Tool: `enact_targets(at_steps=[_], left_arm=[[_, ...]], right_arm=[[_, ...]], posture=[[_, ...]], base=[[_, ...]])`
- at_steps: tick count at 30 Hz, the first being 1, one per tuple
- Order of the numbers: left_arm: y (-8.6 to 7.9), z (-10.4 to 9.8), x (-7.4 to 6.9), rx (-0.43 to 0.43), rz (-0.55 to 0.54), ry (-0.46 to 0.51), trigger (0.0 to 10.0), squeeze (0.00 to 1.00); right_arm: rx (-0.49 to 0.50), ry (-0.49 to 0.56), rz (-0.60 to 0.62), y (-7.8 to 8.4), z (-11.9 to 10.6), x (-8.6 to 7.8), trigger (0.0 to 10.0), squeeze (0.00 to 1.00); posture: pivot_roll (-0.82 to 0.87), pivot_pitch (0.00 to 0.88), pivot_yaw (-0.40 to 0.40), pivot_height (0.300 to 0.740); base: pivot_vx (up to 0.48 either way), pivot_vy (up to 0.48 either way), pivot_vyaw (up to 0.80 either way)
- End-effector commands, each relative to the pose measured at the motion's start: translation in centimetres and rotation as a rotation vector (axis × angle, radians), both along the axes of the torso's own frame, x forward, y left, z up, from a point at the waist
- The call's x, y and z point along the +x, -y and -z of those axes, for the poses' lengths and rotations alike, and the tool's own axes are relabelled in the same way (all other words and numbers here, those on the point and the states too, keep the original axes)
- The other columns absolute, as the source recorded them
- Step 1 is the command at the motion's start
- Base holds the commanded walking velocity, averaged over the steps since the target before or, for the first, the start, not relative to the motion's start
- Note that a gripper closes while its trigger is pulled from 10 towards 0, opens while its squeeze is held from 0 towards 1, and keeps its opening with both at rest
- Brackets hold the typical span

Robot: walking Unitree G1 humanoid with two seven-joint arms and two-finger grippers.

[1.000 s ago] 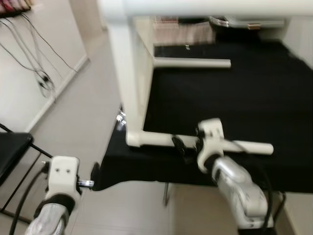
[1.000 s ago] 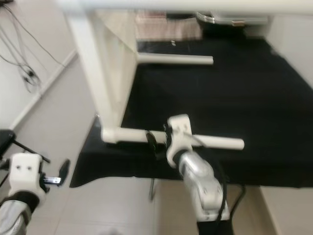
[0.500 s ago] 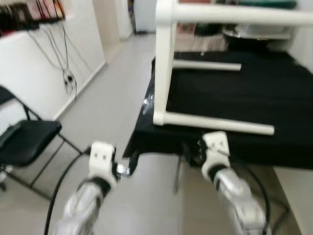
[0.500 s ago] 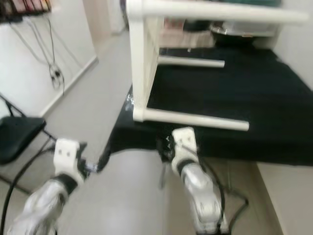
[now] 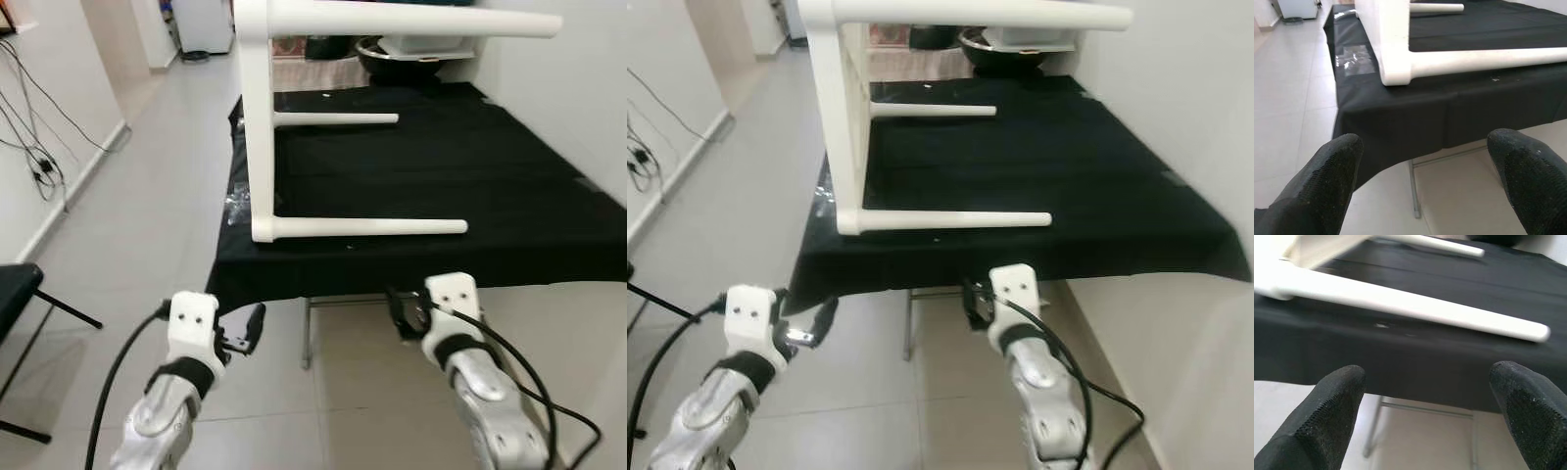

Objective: Building children table

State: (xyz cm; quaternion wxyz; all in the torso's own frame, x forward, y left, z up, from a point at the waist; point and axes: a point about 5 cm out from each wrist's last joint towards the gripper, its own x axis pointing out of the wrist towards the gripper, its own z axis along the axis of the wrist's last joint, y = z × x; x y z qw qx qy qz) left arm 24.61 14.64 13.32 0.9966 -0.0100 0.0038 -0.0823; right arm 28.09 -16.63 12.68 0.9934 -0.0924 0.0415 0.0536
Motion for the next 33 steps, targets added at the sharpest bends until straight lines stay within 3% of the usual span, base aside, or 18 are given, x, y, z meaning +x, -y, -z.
enact_targets(at_steps=[1, 5, 14, 18, 24, 29, 33], left_arm=[[-0.2, 0.3, 0.1, 0.009, -0.006, -0.004, 10.0, 0.0], [0.0, 0.3, 0.2, 0.021, 0.006, 0.004, 10.0, 0.0], [0.2, -0.3, 0.9, 0.033, 0.022, 0.043, 10.0, 0.0], [0.2, -0.4, 1.0, 0.032, 0.025, 0.052, 10.0, 0.0], [0.4, -0.6, 1.2, 0.035, 0.036, 0.06, 10.0, 0.0], [1.9, -1.5, 1.5, 0.008, 0.113, 0.09, 10.0, 0.0], [2.6, -1.5, 1.4, 0.006, 0.159, 0.08, 10.0, 0.0]], right_arm=[[0.006, -0.028, -0.009, -0.3, 0.7, -0.1, 10.0, 0.0], [-0.001, -0.012, -0.012, -0.3, 0.6, -0.2, 10.0, 0.0], [0.004, -0.003, -0.044, -0.7, 0.6, -0.1, 10.0, 0.0], [0.006, 0.023, -0.098, -1.2, 0.2, 0.0, 10.0, 0.0], [0.0, -0.003, -0.071, -0.9, 0.5, 0.2, 10.0, 0.0], [0.011, 0.004, -0.079, -1.1, 0.4, 0.2, 10.0, 0.0], [0.018, 0.008, -0.087, -1.1, 0.4, 0.1, 10.0, 0.0]], posture=[[-0.04, 0.03, -0.028, 0.74], [-0.04, 0.028, -0.025, 0.74], [-0.02, 0.025, -0.018, 0.74], [-0.02, 0.029, -0.019, 0.74], [-0.02, 0.034, -0.023, 0.74], [-0.02, 0.037, -0.02, 0.74], [-0.03, 0.037, -0.017, 0.74]], base=[[0.27, 0.0, 0.0], [0.284, 0.0, -0.8], [0.362, 0.0, 0.0], [0.375, 0.0, 0.79], [0.366, 0.0, 0.0], [0.0, 0.0, 0.0], [0.0, -0.465, 0.0]])
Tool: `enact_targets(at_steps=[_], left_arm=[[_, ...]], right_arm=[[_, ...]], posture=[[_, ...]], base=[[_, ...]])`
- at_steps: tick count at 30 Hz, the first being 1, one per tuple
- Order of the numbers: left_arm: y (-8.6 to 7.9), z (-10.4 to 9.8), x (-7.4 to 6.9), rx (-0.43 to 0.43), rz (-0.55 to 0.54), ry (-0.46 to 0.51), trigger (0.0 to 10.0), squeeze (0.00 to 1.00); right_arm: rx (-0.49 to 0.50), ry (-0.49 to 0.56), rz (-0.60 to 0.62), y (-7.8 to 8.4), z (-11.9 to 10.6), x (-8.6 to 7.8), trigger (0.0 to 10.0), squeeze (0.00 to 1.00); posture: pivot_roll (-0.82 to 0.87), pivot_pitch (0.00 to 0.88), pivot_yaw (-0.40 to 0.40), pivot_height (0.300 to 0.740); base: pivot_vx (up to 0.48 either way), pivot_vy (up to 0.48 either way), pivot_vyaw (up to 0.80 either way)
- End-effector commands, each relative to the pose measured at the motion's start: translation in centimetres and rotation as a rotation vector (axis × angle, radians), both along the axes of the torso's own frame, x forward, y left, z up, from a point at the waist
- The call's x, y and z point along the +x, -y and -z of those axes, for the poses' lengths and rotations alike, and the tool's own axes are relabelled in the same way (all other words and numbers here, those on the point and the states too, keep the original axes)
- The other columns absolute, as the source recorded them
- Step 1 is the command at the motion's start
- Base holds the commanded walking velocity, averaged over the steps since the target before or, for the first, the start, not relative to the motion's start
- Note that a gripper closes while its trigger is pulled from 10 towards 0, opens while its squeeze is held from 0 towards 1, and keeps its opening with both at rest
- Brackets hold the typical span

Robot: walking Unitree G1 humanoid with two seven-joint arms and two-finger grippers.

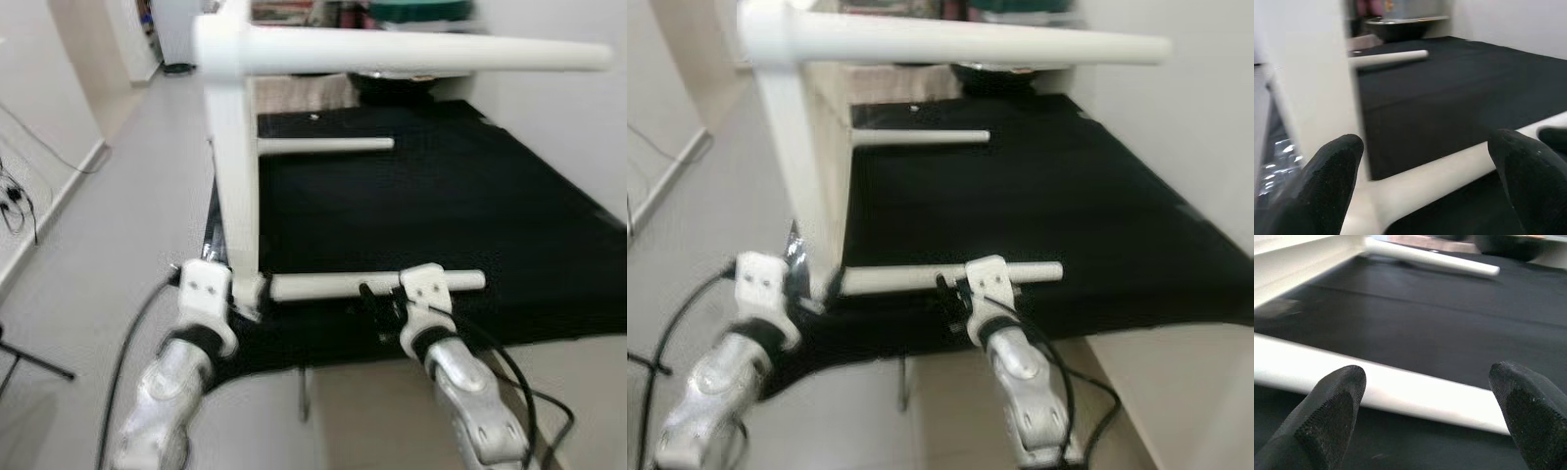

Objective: Building children table

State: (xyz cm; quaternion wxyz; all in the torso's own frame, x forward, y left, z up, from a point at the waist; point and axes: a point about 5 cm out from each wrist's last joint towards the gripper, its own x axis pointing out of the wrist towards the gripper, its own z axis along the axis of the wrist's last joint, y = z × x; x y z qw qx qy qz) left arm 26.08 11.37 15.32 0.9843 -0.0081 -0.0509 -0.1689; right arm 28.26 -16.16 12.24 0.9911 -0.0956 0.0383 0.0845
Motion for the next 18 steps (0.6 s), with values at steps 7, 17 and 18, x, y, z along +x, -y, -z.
enact_targets(at_steps=[7, 17, 18], left_arm=[[-0.3, 0.3, -0.1, 0.006, 0.005, -0.021, 10.0, 0.0], [-0.6, 0.1, 1.0, -0.065, -0.042, -0.048, 10.0, 0.0], [-0.7, 0.0, 1.2, -0.081, -0.054, -0.054, 10.0, 0.0]], right_arm=[[0.033, 0.01, -0.029, -0.7, -0.1, -0.1, 10.0, 0.0], [-0.007, 0.044, -0.102, -1.4, -0.6, -0.1, 10.0, 0.0], [-0.015, 0.046, -0.109, -1.6, -0.6, -0.1, 10.0, 0.0]], posture=[[-0.03, 0.039, -0.017, 0.74], [-0.03, 0.037, -0.014, 0.74], [-0.03, 0.037, -0.014, 0.74]], base=[[0.0, -0.465, 0.0], [0.0, -0.371, 0.16], [0.0, 0.0, 0.8]])
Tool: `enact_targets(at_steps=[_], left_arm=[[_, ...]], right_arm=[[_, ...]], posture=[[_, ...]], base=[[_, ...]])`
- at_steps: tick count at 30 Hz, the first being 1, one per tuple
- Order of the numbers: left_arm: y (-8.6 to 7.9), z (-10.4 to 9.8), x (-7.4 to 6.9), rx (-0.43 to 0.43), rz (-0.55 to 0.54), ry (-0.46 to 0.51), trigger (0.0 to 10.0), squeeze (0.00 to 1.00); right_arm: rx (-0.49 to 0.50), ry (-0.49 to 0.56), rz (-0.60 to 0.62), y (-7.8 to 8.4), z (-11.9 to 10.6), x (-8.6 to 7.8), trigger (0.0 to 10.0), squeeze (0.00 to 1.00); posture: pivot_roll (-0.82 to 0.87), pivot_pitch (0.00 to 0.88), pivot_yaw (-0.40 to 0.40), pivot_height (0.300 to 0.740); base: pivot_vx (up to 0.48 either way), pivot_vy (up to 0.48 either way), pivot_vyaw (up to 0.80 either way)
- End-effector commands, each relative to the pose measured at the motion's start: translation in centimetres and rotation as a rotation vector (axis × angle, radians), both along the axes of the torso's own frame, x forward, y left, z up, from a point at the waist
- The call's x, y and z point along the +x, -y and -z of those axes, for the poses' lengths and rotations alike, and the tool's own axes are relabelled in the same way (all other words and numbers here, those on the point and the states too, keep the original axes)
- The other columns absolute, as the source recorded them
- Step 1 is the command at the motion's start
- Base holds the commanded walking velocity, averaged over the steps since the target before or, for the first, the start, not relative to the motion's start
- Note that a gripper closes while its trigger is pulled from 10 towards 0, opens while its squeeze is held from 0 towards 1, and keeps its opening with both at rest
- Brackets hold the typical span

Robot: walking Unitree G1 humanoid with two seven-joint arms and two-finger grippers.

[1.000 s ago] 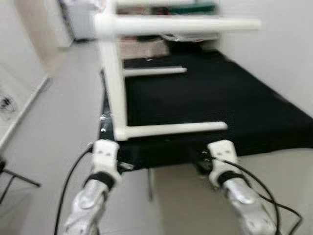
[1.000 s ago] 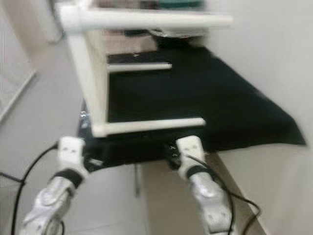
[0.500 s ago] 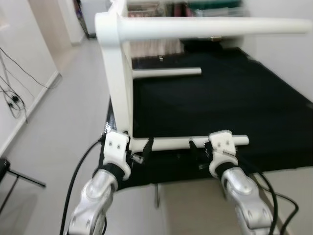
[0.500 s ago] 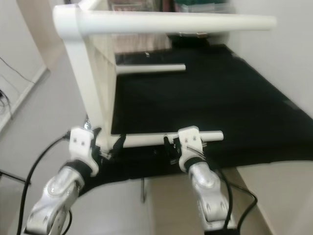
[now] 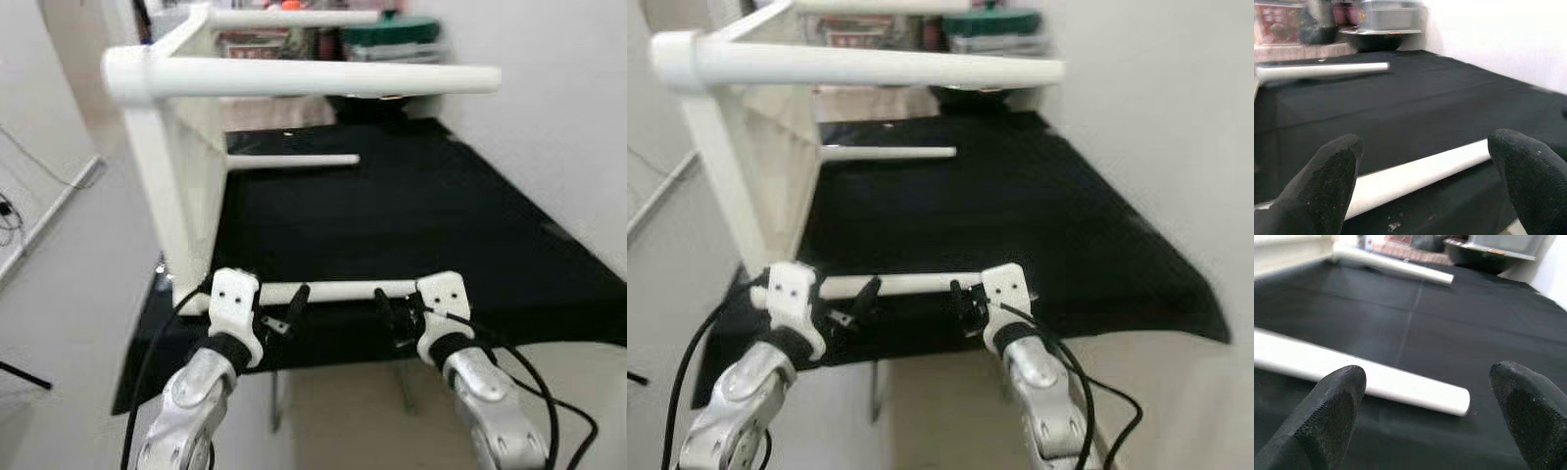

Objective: Building children table

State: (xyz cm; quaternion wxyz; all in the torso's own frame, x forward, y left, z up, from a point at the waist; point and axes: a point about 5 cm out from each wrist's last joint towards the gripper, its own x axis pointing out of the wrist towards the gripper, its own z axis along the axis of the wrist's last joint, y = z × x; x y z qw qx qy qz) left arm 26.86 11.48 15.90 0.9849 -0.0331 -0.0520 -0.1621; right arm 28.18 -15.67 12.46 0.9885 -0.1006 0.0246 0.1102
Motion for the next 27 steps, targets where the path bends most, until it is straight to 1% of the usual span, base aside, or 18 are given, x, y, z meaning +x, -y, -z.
enact_targets(at_steps=[1, 2, 4, 10, 14, 15, 17, 18, 19, 21, 24, 26, 27], left_arm=[[-0.7, 0.5, 0.8, -0.035, -0.05, -0.05, 10.0, 0.0], [-0.7, 0.5, 0.8, -0.035, -0.05, -0.05, 10.0, 0.0], [-0.9, 0.4, 1.4, -0.044, -0.06, -0.05, 10.0, 0.0], [-1.0, 0.3, 1.9, -0.048, -0.053, -0.047, 10.0, 0.0], [-1.6, -0.4, 3.4, -0.109, -0.074, -0.046, 10.0, 0.0], [-1.9, -0.5, 3.9, -0.132, -0.085, -0.051, 10.0, 0.0], [-2.0, -0.5, 4.1, -0.147, -0.091, -0.055, 10.0, 0.0], [-2.3, -0.6, 4.5, -0.173, -0.096, -0.064, 10.0, 0.0], [-2.6, -0.7, 5.4, -0.211, -0.098, -0.081, 10.0, 0.0], [-2.6, -0.7, 5.6, -0.218, -0.095, -0.086, 10.0, 0.0], [-2.5, -1.1, 6.1, -0.202, -0.088, -0.066, 10.0, 0.0], [-2.2, -1.3, 6.1, -0.169, -0.061, -0.054, 10.0, 0.0], [-2.0, -1.3, 5.8, -0.15, -0.043, -0.047, 10.0, 0.0]], right_arm=[[-0.012, 0.026, -0.06, -1.2, -0.4, -0.1, 10.0, 0.0], [-0.012, 0.026, -0.06, -1.2, -0.4, -0.1, 10.0, 0.0], [-0.008, 0.03, -0.061, -1.3, -0.4, -0.1, 10.0, 0.0], [0.0, 0.039, -0.056, -1.2, -0.6, -0.1, 10.0, 0.0], [0.008, 0.111, -0.027, -0.7, -2.2, 0.6, 10.0, 0.0], [0.01, 0.136, -0.022, -0.6, -2.8, 0.8, 10.0, 0.0], [0.011, 0.152, -0.019, -0.6, -3.3, 0.9, 10.0, 0.0], [0.014, 0.175, -0.017, -0.5, -4.0, 1.0, 10.0, 0.0], [0.008, 0.216, -0.014, -0.3, -5.2, 1.3, 10.0, 0.0], [0.002, 0.23, -0.012, -0.3, -5.6, 1.4, 10.0, 0.0], [-0.007, 0.237, -0.009, -0.2, -5.9, 1.5, 10.0, 0.0], [-0.003, 0.217, -0.004, -0.2, -5.3, 1.4, 10.0, 0.0], [-0.009, 0.182, 0.01, -0.3, -4.6, 1.3, 10.0, 0.0]], posture=[[-0.03, 0.037, -0.011, 0.74], [-0.03, 0.037, -0.011, 0.74], [-0.04, 0.038, -0.009, 0.74], [-0.04, 0.039, -0.007, 0.74], [-0.04, 0.039, 0.0, 0.74], [-0.05, 0.039, 0.003, 0.74], [-0.05, 0.038, 0.002, 0.74], [-0.05, 0.039, 0.004, 0.74], [-0.06, 0.041, 0.006, 0.74], [-0.06, 0.04, 0.006, 0.74], [-0.06, 0.04, 0.006, 0.74], [-0.06, 0.045, 0.007, 0.74], [-0.06, 0.045, 0.007, 0.74]], base=[[0.0, 0.0, 0.8], [0.0, 0.0, 0.8], [0.0, 0.0, 0.8], [0.0, 0.0, 0.8], [0.0, 0.0, 0.8], [0.0, 0.0, 0.0], [0.0, 0.0, 0.0], [0.0, 0.0, 0.0], [0.0, 0.0, 0.0], [0.0, 0.0, 0.0], [0.0, 0.0, 0.0], [0.0, 0.0, 0.0], [0.0, 0.0, 0.0]])
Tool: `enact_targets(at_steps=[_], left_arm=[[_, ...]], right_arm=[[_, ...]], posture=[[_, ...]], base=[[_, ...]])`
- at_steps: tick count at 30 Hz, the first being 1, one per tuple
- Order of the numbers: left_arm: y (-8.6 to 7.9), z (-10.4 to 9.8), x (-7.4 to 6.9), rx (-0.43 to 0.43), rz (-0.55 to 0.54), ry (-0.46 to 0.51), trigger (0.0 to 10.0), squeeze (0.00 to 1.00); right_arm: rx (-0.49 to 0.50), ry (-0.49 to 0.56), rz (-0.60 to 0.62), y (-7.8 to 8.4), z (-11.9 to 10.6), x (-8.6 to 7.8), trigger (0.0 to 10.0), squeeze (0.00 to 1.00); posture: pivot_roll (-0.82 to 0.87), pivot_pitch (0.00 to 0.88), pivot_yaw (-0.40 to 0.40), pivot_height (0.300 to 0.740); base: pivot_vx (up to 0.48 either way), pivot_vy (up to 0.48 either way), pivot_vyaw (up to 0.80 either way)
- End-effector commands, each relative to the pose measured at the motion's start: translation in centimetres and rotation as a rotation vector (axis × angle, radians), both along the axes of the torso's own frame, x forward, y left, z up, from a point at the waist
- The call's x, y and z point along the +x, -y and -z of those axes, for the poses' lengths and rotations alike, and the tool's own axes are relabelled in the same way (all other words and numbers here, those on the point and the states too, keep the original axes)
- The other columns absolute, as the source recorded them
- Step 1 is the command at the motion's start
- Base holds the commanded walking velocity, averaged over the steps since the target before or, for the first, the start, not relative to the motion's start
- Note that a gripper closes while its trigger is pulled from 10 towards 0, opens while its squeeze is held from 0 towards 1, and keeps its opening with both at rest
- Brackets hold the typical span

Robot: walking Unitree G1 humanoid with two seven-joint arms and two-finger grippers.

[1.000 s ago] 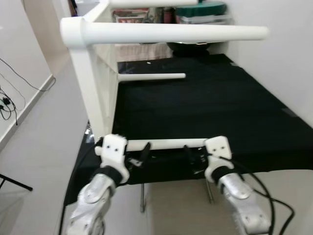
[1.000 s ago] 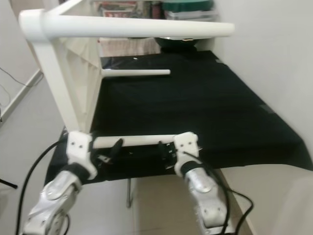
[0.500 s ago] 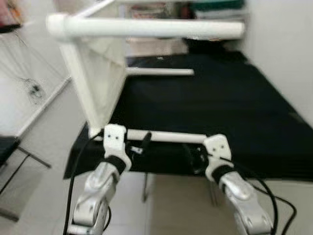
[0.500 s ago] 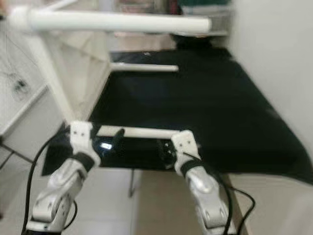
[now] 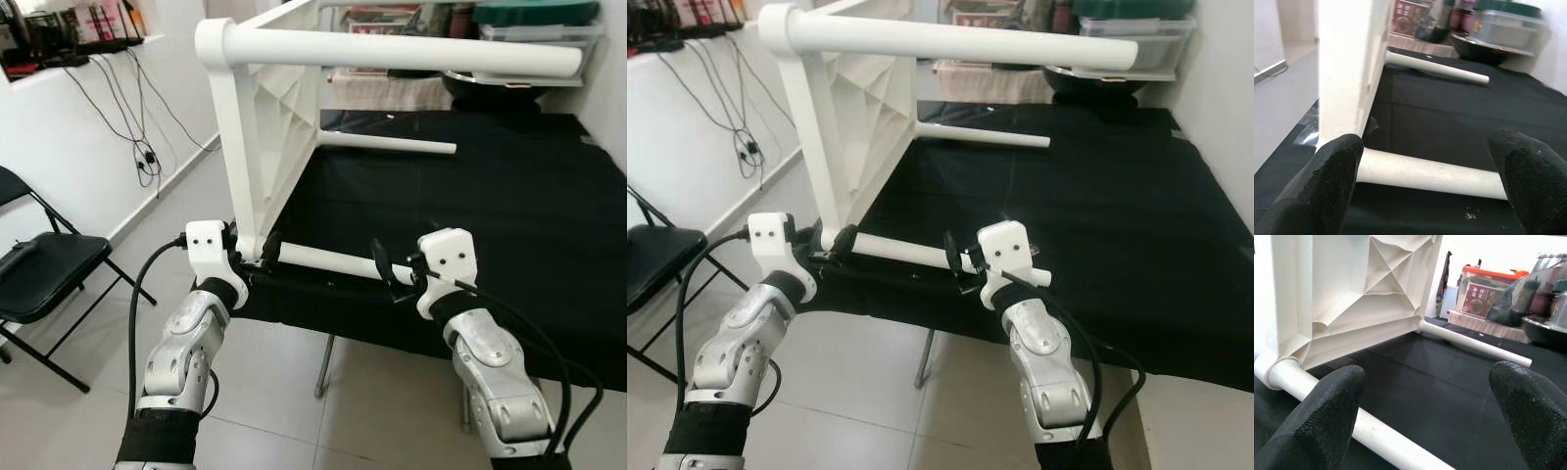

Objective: Building children table

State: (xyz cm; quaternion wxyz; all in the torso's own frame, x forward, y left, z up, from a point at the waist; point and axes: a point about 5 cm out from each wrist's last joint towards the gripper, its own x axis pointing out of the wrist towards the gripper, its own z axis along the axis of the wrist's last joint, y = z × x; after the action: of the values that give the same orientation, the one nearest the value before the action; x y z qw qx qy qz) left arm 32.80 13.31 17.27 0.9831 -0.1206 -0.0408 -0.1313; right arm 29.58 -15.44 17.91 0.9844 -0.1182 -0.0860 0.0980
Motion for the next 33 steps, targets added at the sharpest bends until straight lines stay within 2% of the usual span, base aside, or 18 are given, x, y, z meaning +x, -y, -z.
enact_targets(at_steps=[1, 4, 9, 14, 22, 28, 33], left_arm=[[0.1, 0.3, -0.7, 0.046, 0.031, 0.015, 10.0, 0.0], [0.2, 0.7, -1.5, 0.071, 0.04, 0.014, 10.0, 0.0], [-0.1, 1.3, -2.4, 0.064, 0.04, -0.004, 10.0, 0.0], [-0.3, 2.3, -3.5, 0.079, 0.037, -0.028, 10.0, 0.0], [0.3, 2.6, -4.0, 0.125, 0.059, -0.027, 10.0, 0.0], [0.4, 2.3, -4.1, 0.152, 0.03, -0.021, 10.0, 0.0], [0.0, 2.9, -4.6, 0.139, -0.045, -0.058, 10.0, 0.0]], right_arm=[[0.03, -0.1, 0.03, -0.1, 2.0, -0.4, 10.0, 0.0], [0.082, -0.129, 0.032, -0.4, 3.0, -1.0, 10.0, 0.0], [0.062, -0.19, 0.009, -1.1, 4.2, -1.4, 10.0, 0.0], [0.054, -0.19, 0.02, -1.1, 4.2, -1.2, 10.0, 0.0], [0.072, -0.197, 0.028, -1.1, 4.4, -1.3, 10.0, 0.0], [0.072, -0.188, 0.026, -1.0, 4.2, -1.3, 10.0, 0.0], [0.003, -0.086, 0.02, -0.2, 2.4, -1.0, 10.0, 0.0]], posture=[[-0.06, 0.049, 0.006, 0.74], [-0.05, 0.052, 0.007, 0.74], [-0.04, 0.055, 0.003, 0.74], [-0.04, 0.056, 0.001, 0.74], [-0.04, 0.051, 0.003, 0.74], [-0.04, 0.049, 0.007, 0.74], [-0.04, 0.048, 0.009, 0.74]], base=[[0.319, 0.0, -0.8], [0.333, 0.0, -0.8], [0.371, 0.0, -0.16], [0.384, 0.0, -0.13], [0.283, 0.0, 0.0], [0.0, 0.0, 0.0], [0.0, 0.0, 0.0]])
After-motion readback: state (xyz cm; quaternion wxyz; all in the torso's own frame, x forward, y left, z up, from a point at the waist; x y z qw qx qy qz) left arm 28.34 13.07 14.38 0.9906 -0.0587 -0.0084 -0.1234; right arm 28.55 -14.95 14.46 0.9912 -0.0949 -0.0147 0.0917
